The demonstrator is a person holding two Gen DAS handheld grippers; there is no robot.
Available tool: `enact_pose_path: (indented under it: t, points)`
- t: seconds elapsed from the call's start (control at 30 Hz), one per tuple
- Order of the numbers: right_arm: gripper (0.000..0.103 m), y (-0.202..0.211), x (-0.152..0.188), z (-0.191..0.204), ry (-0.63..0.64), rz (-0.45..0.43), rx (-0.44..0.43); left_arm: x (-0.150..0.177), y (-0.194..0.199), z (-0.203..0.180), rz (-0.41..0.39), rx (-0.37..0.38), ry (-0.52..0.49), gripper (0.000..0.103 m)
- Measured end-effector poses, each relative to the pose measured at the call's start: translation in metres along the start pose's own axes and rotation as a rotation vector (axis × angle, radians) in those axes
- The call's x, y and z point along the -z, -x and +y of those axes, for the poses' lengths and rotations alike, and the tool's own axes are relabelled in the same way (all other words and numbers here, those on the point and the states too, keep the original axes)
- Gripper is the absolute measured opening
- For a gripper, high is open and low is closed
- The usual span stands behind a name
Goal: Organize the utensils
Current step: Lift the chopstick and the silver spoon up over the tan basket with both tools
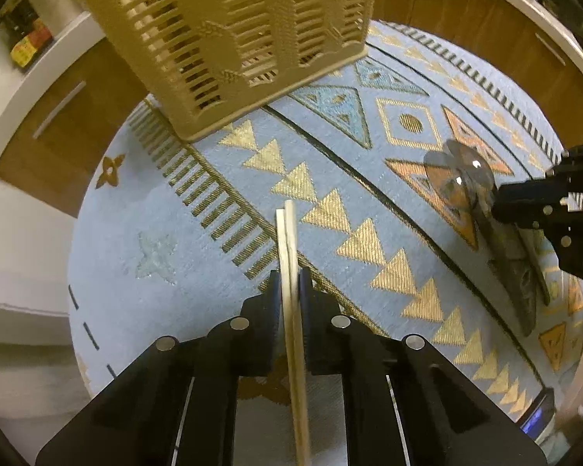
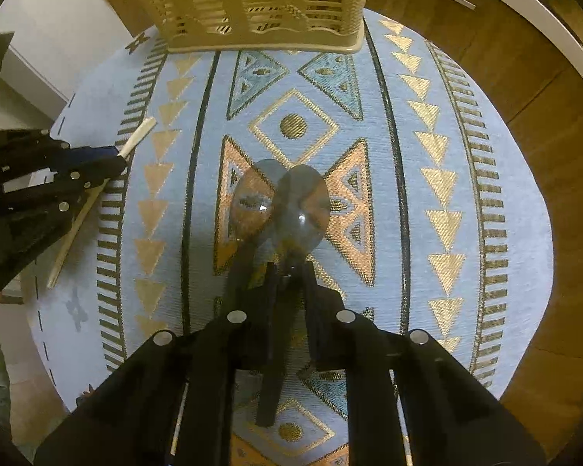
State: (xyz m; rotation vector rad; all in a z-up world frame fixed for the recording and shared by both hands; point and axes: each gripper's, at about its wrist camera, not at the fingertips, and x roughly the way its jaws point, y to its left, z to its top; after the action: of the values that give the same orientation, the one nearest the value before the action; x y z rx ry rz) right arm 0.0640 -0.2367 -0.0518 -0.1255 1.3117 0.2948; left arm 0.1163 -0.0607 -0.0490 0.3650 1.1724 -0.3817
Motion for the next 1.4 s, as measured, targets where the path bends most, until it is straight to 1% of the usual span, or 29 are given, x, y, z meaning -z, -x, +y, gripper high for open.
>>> enact_pose_path:
  t: [0.03,0.07,0.1,0.17,0.27,0.43,0.57,0.7,0.8,0.87,1.03,1.17,1.23,1.4]
  points:
    - [0.01,0.001,0.0,0.001,-0.003,-0.006,-0.005,0.001,0.002,0.0,-0.02,-0.002,0.007,0.002]
    - [0.01,0.002,0.0,-0.001,-0.005,-0.013,-0.01,0.002,0.003,0.001,-0.043,0.008,0.016,0.002]
    - [0.01,0.004,0.003,-0.006,-0.005,-0.023,-0.021,0.004,0.005,0.003,-0.06,0.03,0.034,0.002]
    - [0.01,0.01,0.009,-0.01,-0.005,-0.053,-0.059,0.006,0.007,0.006,-0.087,0.041,0.064,0.002]
    - [0.01,0.016,0.014,-0.011,-0.015,-0.092,-0.085,0.013,0.015,0.01,-0.157,0.066,0.093,0.002]
    - [0.01,0.028,0.035,-0.016,-0.038,-0.163,-0.129,0.02,0.033,0.009,-0.26,0.095,0.135,0.002]
    - [0.01,0.041,0.045,-0.019,-0.047,-0.224,-0.165,0.027,0.049,0.004,-0.337,0.103,0.157,0.002]
    - [0.01,0.055,0.058,-0.02,-0.045,-0.308,-0.203,0.036,0.069,0.002,-0.453,0.133,0.186,0.002]
    - [0.01,0.062,0.062,-0.02,-0.041,-0.362,-0.237,0.042,0.079,-0.003,-0.515,0.118,0.192,0.002]
    - [0.01,0.068,0.063,-0.016,-0.033,-0.401,-0.266,0.046,0.088,-0.005,-0.56,0.123,0.195,0.002]
    - [0.01,0.077,0.063,-0.003,-0.001,-0.477,-0.303,0.052,0.104,-0.008,-0.633,0.13,0.197,0.002]
    - [0.01,0.087,0.066,0.004,0.016,-0.538,-0.374,0.058,0.118,-0.01,-0.703,0.139,0.193,0.002]
    - [0.01,0.096,0.067,0.008,0.032,-0.583,-0.402,0.06,0.126,-0.012,-0.743,0.132,0.194,0.002]
    - [0.01,0.119,0.065,0.015,0.058,-0.671,-0.439,0.062,0.15,-0.012,-0.847,0.119,0.204,0.002]
